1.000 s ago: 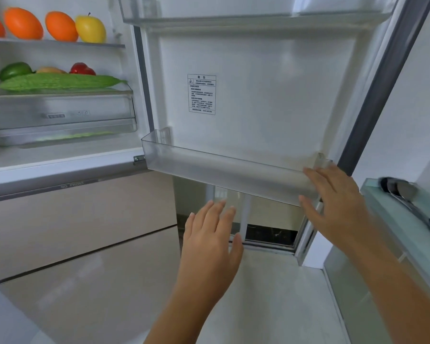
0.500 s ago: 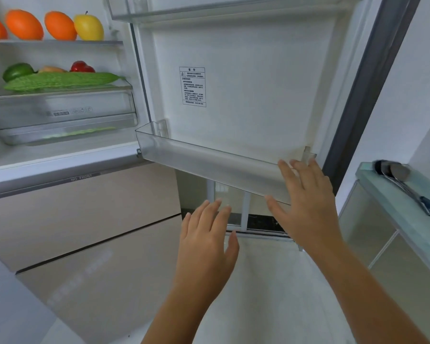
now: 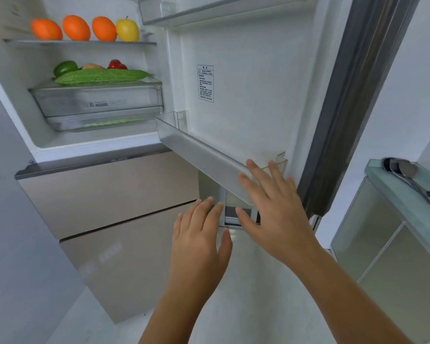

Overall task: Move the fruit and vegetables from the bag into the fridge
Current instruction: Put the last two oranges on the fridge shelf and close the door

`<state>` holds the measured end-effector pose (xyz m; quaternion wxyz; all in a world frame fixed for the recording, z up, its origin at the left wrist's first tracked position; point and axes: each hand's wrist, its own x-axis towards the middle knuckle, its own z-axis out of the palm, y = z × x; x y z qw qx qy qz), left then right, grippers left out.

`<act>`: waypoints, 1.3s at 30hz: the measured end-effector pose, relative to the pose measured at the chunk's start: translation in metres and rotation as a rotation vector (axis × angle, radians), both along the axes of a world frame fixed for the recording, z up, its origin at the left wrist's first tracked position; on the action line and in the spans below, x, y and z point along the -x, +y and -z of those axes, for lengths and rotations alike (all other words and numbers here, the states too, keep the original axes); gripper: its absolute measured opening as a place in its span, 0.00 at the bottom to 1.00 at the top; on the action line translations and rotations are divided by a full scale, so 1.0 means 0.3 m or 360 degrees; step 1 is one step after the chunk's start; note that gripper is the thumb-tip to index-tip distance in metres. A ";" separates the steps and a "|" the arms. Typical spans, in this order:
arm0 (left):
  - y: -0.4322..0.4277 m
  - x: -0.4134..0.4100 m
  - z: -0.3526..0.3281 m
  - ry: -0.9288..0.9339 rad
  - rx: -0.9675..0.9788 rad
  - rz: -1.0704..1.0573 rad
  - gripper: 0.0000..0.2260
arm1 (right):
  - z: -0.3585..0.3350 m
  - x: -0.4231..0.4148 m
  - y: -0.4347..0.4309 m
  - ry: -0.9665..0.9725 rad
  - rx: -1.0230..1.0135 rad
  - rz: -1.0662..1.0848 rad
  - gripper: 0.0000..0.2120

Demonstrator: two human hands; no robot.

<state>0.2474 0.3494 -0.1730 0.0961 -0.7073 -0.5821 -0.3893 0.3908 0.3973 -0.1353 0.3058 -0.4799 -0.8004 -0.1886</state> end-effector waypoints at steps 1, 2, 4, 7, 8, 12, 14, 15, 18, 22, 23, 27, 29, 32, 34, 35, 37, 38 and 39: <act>-0.020 0.015 0.005 -0.0008 -0.0003 -0.0020 0.20 | 0.001 0.021 -0.016 -0.0016 0.0011 -0.0029 0.28; -0.040 0.030 0.009 -0.0017 -0.0005 -0.0045 0.20 | 0.002 0.045 -0.032 -0.0032 0.0031 -0.0062 0.28; -0.081 0.064 0.017 -0.0027 -0.0014 -0.0105 0.20 | -0.001 0.090 -0.062 -0.0069 0.0082 -0.0131 0.26; -0.142 0.120 0.026 -0.0036 -0.0012 -0.0185 0.20 | -0.009 0.148 -0.107 -0.0116 0.0131 -0.0229 0.26; -0.157 0.137 0.027 -0.0040 -0.0015 -0.0214 0.20 | -0.012 0.160 -0.121 -0.0107 0.0146 -0.0263 0.26; -0.237 0.216 0.037 -0.0041 -0.0019 -0.0355 0.19 | -0.021 0.204 -0.194 0.0012 0.0094 -0.0367 0.24; -0.276 0.249 0.043 -0.0045 -0.0024 -0.0393 0.19 | -0.019 0.216 -0.218 0.0116 0.0093 -0.0364 0.23; -0.291 0.263 0.046 -0.0039 -0.0029 -0.0411 0.19 | -0.015 0.222 -0.225 0.0155 0.0102 -0.0356 0.22; -0.323 0.292 0.051 -0.0036 -0.0033 -0.0452 0.19 | 0.002 0.236 -0.241 0.0170 0.0105 -0.0371 0.21; -0.341 0.318 0.047 -0.0032 -0.0033 -0.0485 0.19 | -0.003 0.255 -0.270 0.0157 0.0015 -0.0502 0.19; -0.341 0.323 0.043 -0.0035 -0.0040 -0.0491 0.19 | -0.011 0.256 -0.275 0.0153 -0.0005 -0.0518 0.19; -0.334 0.353 0.027 -0.0019 -0.0059 -0.0541 0.18 | -0.040 0.279 -0.274 0.0124 -0.0058 -0.0649 0.18; -0.323 0.362 0.018 -0.0016 -0.0065 -0.0546 0.18 | -0.043 0.300 -0.268 0.0063 -0.0072 -0.0744 0.18; -0.310 0.400 0.002 -0.0037 -0.0089 -0.0634 0.18 | -0.047 0.372 -0.223 -0.0005 -0.0074 -0.0959 0.17; -0.316 0.424 -0.005 -0.0017 -0.0085 -0.0671 0.18 | -0.048 0.410 -0.195 0.0028 -0.0113 -0.1081 0.16; -0.319 0.443 -0.011 -0.0020 -0.0085 -0.0723 0.19 | -0.052 0.437 -0.181 0.0049 -0.0124 -0.1159 0.16; -0.322 0.482 -0.025 -0.0024 -0.0093 -0.0833 0.19 | -0.056 0.494 -0.157 0.0077 -0.0150 -0.1300 0.15; -0.324 0.501 -0.030 -0.0030 -0.0094 -0.0885 0.19 | -0.057 0.524 -0.145 0.0086 -0.0162 -0.1364 0.14; -0.326 0.519 -0.033 -0.0035 -0.0096 -0.0939 0.19 | -0.059 0.554 -0.135 0.0087 -0.0173 -0.1428 0.14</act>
